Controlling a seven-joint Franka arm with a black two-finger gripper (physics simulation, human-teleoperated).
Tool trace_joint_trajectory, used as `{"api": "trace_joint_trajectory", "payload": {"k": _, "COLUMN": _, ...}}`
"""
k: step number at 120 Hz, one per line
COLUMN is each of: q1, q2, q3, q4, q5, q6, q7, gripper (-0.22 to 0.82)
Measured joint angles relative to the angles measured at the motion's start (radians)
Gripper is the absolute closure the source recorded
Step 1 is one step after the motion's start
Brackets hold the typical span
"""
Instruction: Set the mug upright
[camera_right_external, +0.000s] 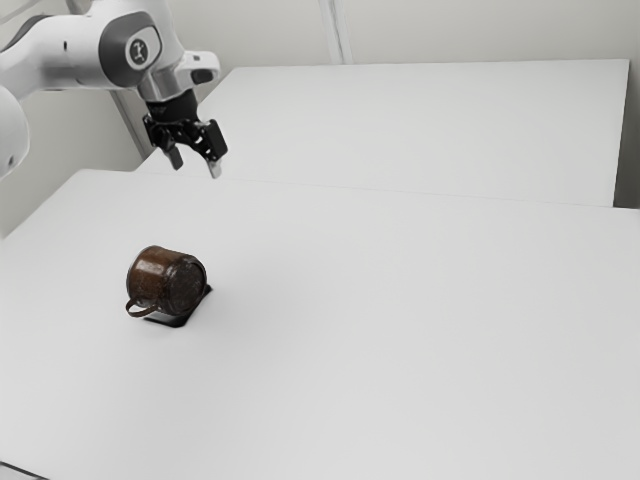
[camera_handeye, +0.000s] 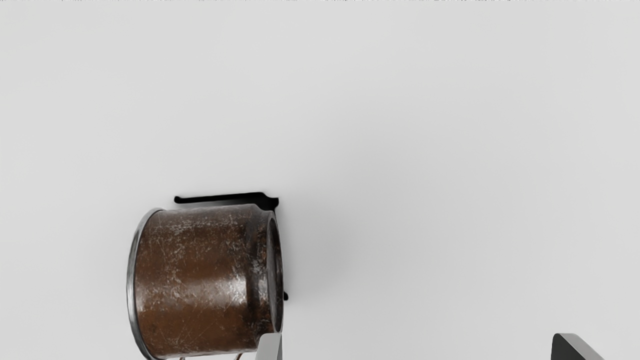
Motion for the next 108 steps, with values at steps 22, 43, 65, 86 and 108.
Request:
{"api": "trace_joint_trajectory", "payload": {"k": 22, "q1": 0.031, "q2": 0.012, "q3": 0.009, "q4": -0.011, "q5": -0.029, "q6": 0.028, "q7": 0.028, "gripper": 0.02}}
{"api": "trace_joint_trajectory", "payload": {"k": 43, "q1": 0.177, "q2": 0.021, "q3": 0.014, "q4": -0.010, "q5": -0.200, "q6": -0.029, "q7": 0.075, "gripper": 0.02}}
{"api": "trace_joint_trajectory", "payload": {"k": 65, "q1": 0.318, "q2": 0.094, "q3": 0.000, "q4": -0.010, "q5": -0.374, "q6": -0.126, "q7": 0.141, "gripper": 0.02}}
{"api": "trace_joint_trajectory", "payload": {"k": 86, "q1": 0.481, "q2": 0.166, "q3": -0.105, "q4": -0.015, "q5": -0.450, "q6": -0.185, "q7": 0.206, "gripper": 0.04}}
{"api": "trace_joint_trajectory", "payload": {"k": 108, "q1": 0.536, "q2": 0.199, "q3": -0.114, "q4": -0.012, "q5": -0.471, "q6": -0.202, "q7": 0.268, "gripper": 0.03}}
